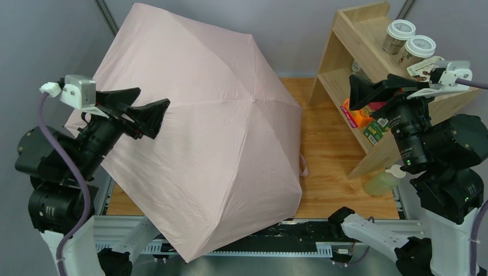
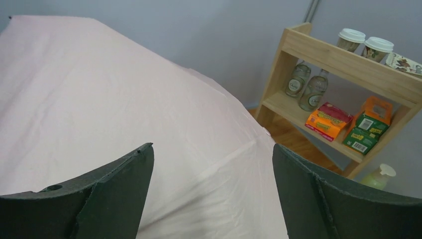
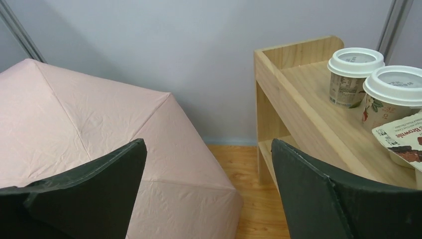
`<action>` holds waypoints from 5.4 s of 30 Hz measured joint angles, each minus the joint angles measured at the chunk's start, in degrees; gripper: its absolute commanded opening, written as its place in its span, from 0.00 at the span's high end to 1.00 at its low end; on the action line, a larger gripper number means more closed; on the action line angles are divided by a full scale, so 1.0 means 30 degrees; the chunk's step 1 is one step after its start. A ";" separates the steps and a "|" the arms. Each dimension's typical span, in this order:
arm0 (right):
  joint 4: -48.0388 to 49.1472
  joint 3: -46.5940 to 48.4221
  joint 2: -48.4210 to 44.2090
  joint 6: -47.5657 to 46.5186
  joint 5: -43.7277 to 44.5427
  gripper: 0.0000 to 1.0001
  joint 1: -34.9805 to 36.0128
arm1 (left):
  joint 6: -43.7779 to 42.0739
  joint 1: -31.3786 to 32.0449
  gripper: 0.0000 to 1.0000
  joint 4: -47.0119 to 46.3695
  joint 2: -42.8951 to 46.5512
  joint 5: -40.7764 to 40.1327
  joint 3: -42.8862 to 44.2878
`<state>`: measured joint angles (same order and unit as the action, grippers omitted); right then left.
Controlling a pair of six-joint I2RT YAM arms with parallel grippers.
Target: Put away the umbrella
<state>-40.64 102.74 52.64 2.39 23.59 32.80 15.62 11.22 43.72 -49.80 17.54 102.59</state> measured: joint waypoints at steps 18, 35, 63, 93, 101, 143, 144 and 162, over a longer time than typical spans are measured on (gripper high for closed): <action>0.3927 -0.0066 0.7672 -0.2521 0.1916 0.00 1.8622 | -0.1311 -0.0015 0.05 0.3264 0.5610 -1.0316 -0.0146; 1.5504 0.5654 2.3773 -1.7136 1.5562 0.00 2.7547 | 0.1202 -0.0022 0.08 1.0273 0.5005 -1.4120 0.3628; 2.0779 0.1472 1.6830 -2.7248 1.8731 1.00 2.3860 | 0.0539 -0.0022 0.22 0.8495 0.9326 -1.0316 -0.1523; 0.1865 1.0375 1.2779 -1.1795 0.9122 1.00 1.8010 | 0.6652 0.6244 0.12 -1.6276 -0.2739 0.2404 -2.0691; 0.0911 1.0397 1.2633 -1.0637 0.8233 1.00 1.7959 | 0.3257 0.6754 0.15 -1.7362 -0.5588 0.0707 -1.9496; 0.5734 -0.6936 -0.2696 -0.8699 2.0305 0.00 1.9824 | 0.4146 0.8648 1.00 -0.5799 -0.4758 -0.8138 -1.2050; 0.5260 -0.7111 -0.2798 -0.8029 2.0305 0.00 1.9912 | 0.4218 0.8692 1.00 -0.5799 -0.4743 -0.8138 -1.2050; 0.4452 -1.5380 0.2637 0.7155 0.0117 0.00 0.8357 | 0.5282 0.8721 1.00 -0.4728 -0.1384 -1.0775 -1.0586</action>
<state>-27.29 56.60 60.55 23.86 23.94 57.87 31.46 37.39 29.54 -53.95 -14.79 70.83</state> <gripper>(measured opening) 1.000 0.143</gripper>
